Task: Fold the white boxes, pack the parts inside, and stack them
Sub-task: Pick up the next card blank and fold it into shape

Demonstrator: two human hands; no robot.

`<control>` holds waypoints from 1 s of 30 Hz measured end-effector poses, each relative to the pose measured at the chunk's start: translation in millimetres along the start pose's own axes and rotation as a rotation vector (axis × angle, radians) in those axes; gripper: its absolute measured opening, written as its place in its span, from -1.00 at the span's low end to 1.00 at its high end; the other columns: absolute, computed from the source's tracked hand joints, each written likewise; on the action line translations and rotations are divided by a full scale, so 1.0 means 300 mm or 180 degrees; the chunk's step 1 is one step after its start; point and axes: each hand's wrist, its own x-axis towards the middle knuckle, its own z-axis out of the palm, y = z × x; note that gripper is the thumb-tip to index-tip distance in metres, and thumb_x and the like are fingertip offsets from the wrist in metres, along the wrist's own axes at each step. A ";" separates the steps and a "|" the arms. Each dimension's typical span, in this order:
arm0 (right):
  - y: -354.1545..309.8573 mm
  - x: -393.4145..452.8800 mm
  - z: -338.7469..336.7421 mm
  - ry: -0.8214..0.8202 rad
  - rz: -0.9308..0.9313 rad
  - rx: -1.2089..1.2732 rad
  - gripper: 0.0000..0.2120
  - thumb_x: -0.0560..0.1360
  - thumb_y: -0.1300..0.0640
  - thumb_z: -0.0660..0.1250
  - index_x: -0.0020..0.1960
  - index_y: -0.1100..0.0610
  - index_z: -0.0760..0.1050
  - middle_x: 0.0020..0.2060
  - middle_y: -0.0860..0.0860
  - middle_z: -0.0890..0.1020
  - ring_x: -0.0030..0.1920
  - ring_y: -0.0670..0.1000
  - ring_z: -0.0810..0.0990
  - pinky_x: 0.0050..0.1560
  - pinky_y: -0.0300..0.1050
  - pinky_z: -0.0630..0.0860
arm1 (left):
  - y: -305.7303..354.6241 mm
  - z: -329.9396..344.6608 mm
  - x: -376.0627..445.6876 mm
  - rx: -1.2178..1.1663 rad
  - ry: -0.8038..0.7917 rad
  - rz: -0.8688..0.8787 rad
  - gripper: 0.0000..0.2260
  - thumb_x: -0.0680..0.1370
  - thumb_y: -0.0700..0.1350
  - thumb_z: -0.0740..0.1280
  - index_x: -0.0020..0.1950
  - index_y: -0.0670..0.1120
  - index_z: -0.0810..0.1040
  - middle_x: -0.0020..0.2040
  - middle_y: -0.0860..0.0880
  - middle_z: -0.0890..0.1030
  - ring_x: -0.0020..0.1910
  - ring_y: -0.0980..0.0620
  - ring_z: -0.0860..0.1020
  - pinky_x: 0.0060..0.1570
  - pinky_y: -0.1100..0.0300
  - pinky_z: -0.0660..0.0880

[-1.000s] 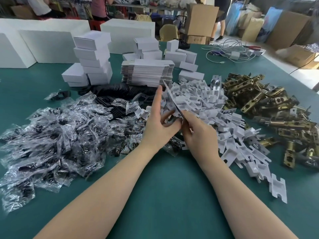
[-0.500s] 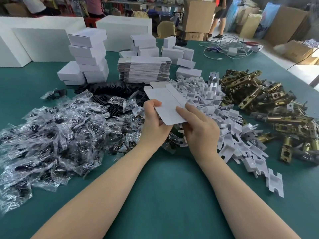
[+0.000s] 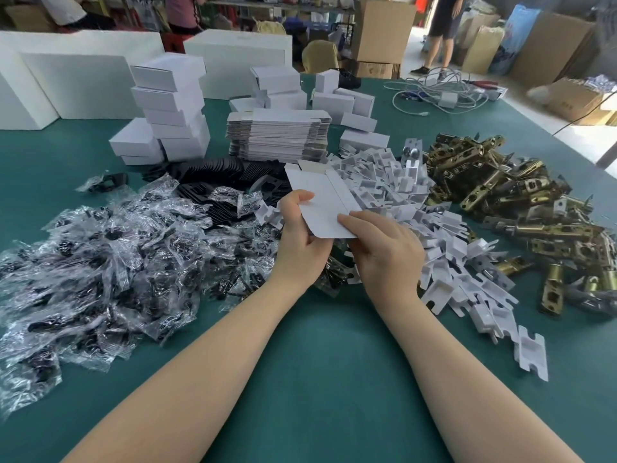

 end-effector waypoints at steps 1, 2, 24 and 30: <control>-0.005 0.002 -0.001 0.0031 -0.0020 -0.0047 -0.84 0.43 0.22 0.40 -0.05 0.12 0.72 -0.10 0.05 0.73 -0.15 0.12 0.72 -0.25 -0.09 0.55 | 0.001 0.001 0.001 -0.0015 -0.0008 -0.0001 -0.55 0.47 -0.20 0.31 0.25 -0.06 0.14 0.11 0.02 0.40 -0.02 0.41 0.50 -0.05 0.42 0.47; -0.009 0.004 -0.001 0.0055 -0.0033 -0.0073 -0.84 0.43 0.21 0.38 -0.06 0.12 0.72 -0.10 0.05 0.73 -0.17 0.11 0.71 -0.26 -0.10 0.53 | 0.001 0.001 0.002 -0.0027 -0.0012 -0.0012 -0.54 0.48 -0.19 0.30 0.27 -0.05 0.14 0.13 0.03 0.40 0.00 0.40 0.50 -0.02 0.42 0.47; -0.049 -0.010 0.017 -0.0685 0.1509 0.0977 -0.51 0.41 0.38 0.38 0.32 0.18 0.55 0.29 0.20 0.57 0.30 0.16 0.55 0.22 0.09 0.54 | 0.019 0.014 -0.016 0.0422 0.0297 0.0042 -0.48 0.46 -0.14 0.38 0.34 -0.02 0.22 0.12 0.21 0.41 0.02 0.45 0.48 -0.18 0.51 0.43; -0.052 0.008 0.003 -0.0589 0.2592 0.1571 -0.44 0.45 0.18 0.23 0.45 0.10 0.41 0.31 -0.07 0.56 0.30 -0.13 0.50 0.34 -0.16 0.46 | 0.023 0.020 -0.012 0.0915 -0.0079 -0.0018 -0.15 0.51 0.02 0.38 0.60 0.08 -0.13 0.43 -0.02 0.43 0.21 0.23 0.47 0.04 0.47 0.43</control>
